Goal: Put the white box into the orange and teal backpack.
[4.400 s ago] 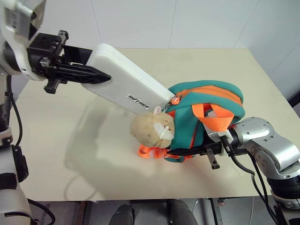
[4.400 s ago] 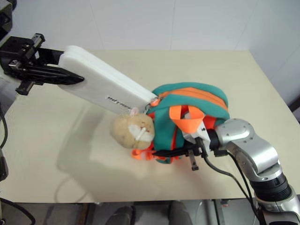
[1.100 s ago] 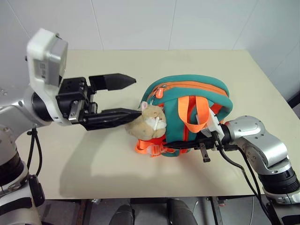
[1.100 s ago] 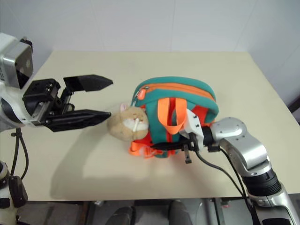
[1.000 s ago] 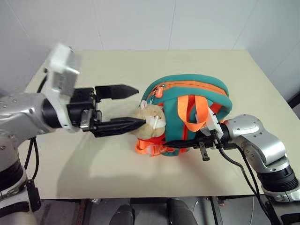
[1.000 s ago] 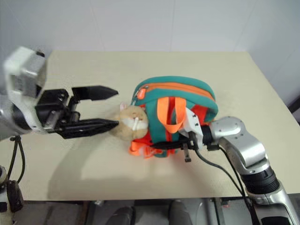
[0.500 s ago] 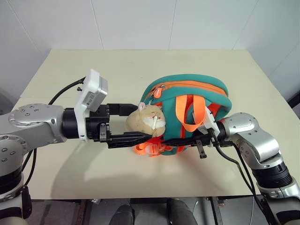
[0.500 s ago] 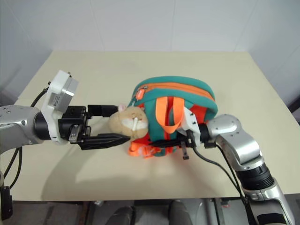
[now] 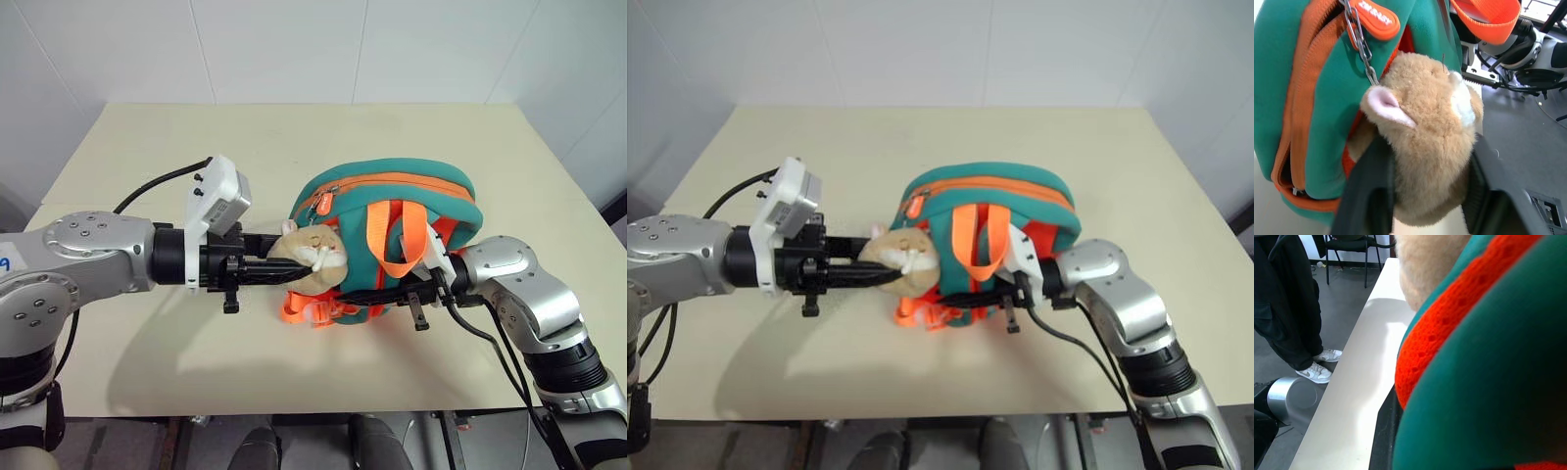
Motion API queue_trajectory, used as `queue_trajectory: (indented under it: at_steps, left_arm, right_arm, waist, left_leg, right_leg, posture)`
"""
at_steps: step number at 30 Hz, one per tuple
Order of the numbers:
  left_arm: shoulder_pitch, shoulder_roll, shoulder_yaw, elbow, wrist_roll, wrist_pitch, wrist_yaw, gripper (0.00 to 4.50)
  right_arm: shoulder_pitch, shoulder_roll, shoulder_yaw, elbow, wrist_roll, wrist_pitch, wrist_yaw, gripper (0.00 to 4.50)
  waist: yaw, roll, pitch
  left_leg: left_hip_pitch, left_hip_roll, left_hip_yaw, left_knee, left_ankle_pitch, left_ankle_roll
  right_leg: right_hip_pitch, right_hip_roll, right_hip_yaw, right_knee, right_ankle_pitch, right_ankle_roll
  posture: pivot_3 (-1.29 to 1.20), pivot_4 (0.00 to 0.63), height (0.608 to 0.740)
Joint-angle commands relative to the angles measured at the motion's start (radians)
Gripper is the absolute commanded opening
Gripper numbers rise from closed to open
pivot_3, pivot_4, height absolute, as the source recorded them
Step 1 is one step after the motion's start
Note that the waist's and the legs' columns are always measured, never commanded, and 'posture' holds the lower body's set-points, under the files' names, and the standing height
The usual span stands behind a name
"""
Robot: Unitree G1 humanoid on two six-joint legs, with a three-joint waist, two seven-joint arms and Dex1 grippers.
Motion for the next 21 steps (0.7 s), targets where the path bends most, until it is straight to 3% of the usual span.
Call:
queue_trajectory:
  at_steps: [1,5,13,21]
  left_arm:
    - [-0.044,-0.024,0.045,0.019,-0.086,-0.017,0.004,0.75]
    - [-0.061,0.0,0.092,0.046,-0.14,-0.02,-0.038,0.54]
    - [-0.113,0.084,0.103,0.159,-0.048,-0.036,-0.188,0.52]
    - [-0.107,0.262,0.003,0.323,0.242,-0.167,-0.521,0.51]
  right_arm:
    - [-0.016,0.005,-0.008,-0.016,-0.002,-0.019,-0.004,0.54]
    - [-0.01,0.005,-0.007,-0.018,-0.004,-0.023,-0.006,0.54]
    - [0.007,0.005,-0.01,-0.024,-0.005,-0.027,-0.021,0.54]
    - [0.037,0.002,-0.016,-0.055,0.001,-0.024,-0.04,0.54]
  waist:
    - [0.001,0.0,0.0]
    - [-0.001,0.0,0.0]
    - [-0.001,0.0,0.0]
    - [-0.003,0.0,0.0]
  left_leg:
    - [0.0,0.0,0.0,0.0,0.0,0.0]
    - [0.0,0.0,0.0,0.0,0.0,0.0]
    - [0.0,0.0,0.0,-0.001,0.0,0.0]
    - [0.0,0.001,0.001,-0.002,0.0,0.0]
  right_leg:
    - [0.0,0.0,0.0,0.0,0.0,0.0]
    - [0.0,0.0,0.0,0.0,0.0,0.0]
    - [0.0,0.0,0.0,-0.001,0.0,0.0]
    - [-0.001,0.001,0.0,-0.001,0.0,0.0]
  posture:
    - [0.0,0.15,0.74]
    - [0.0,0.15,0.74]
    - [0.0,0.15,0.74]
    - [0.0,0.15,0.74]
